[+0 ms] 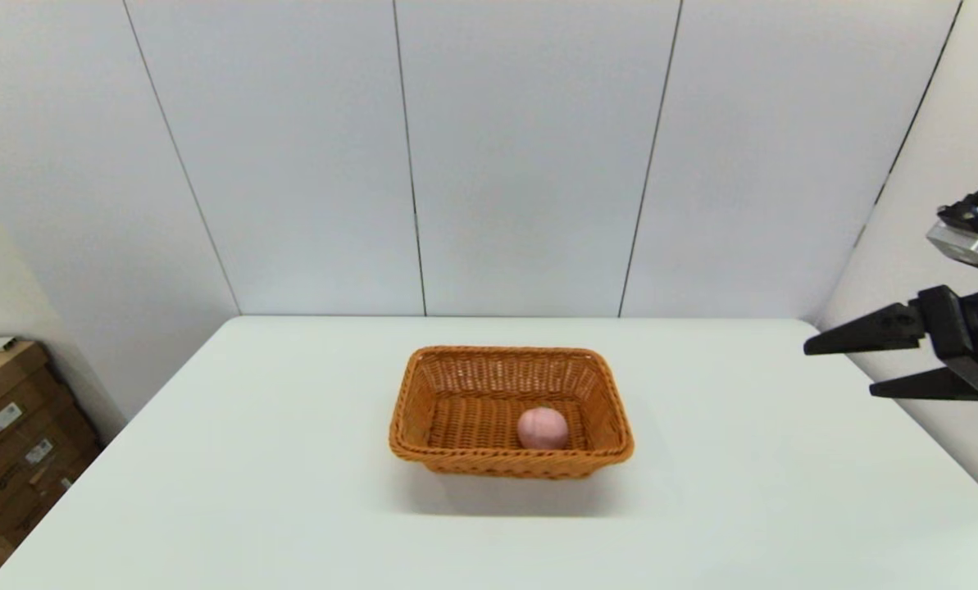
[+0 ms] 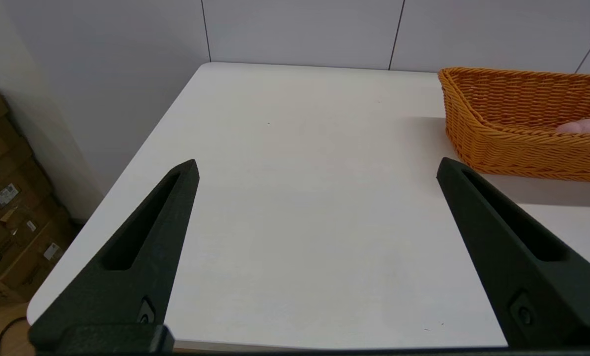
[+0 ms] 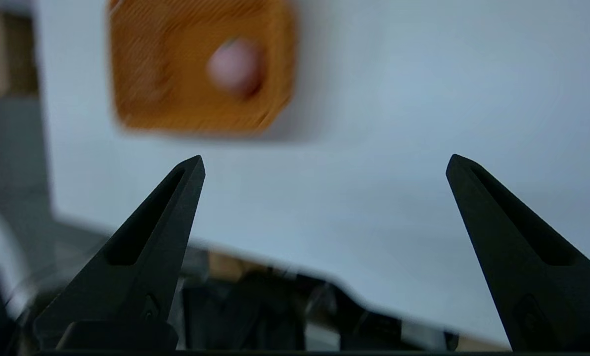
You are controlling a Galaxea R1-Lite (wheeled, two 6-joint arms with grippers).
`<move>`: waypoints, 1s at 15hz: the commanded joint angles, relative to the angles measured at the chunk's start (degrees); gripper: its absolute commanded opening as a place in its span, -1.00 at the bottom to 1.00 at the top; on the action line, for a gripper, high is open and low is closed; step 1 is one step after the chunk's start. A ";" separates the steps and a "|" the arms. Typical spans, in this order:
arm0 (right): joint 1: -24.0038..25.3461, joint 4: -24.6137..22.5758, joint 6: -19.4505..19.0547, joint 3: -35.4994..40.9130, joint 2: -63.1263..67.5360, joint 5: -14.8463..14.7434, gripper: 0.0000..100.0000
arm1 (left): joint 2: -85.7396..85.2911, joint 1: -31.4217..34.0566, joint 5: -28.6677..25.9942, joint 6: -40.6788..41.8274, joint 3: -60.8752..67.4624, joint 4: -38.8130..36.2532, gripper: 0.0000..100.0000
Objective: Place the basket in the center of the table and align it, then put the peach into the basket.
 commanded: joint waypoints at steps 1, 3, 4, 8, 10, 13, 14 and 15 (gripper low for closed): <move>0.73 4.44 -2.63 6.74 -13.32 3.08 1.00 | -0.01 0.01 0.03 -0.02 0.00 -0.02 1.00; 0.38 3.92 -6.67 12.80 -16.57 2.82 1.00 | -0.01 0.01 0.03 -0.02 0.00 -0.02 1.00; -0.41 2.86 -8.69 16.05 -18.77 2.55 1.00 | -0.01 0.01 0.03 -0.02 0.00 -0.02 1.00; -5.86 -8.21 -15.81 26.77 -28.18 -3.51 1.00 | -0.01 0.01 0.03 -0.02 0.00 -0.02 1.00; -6.74 -11.29 -16.60 30.64 -34.06 -6.59 1.00 | -0.01 0.01 0.03 -0.02 0.00 -0.02 1.00; -6.74 -10.76 -16.51 31.43 -38.02 -6.68 1.00 | -0.01 0.01 0.03 -0.02 0.00 -0.02 1.00; -6.83 -10.67 -16.43 31.52 -38.90 -6.76 1.00 | -0.01 0.01 0.03 -0.02 0.00 -0.02 1.00; -6.74 -10.50 -16.43 31.61 -39.07 -6.76 1.00 | -0.01 0.01 0.03 -0.11 0.00 -0.02 1.00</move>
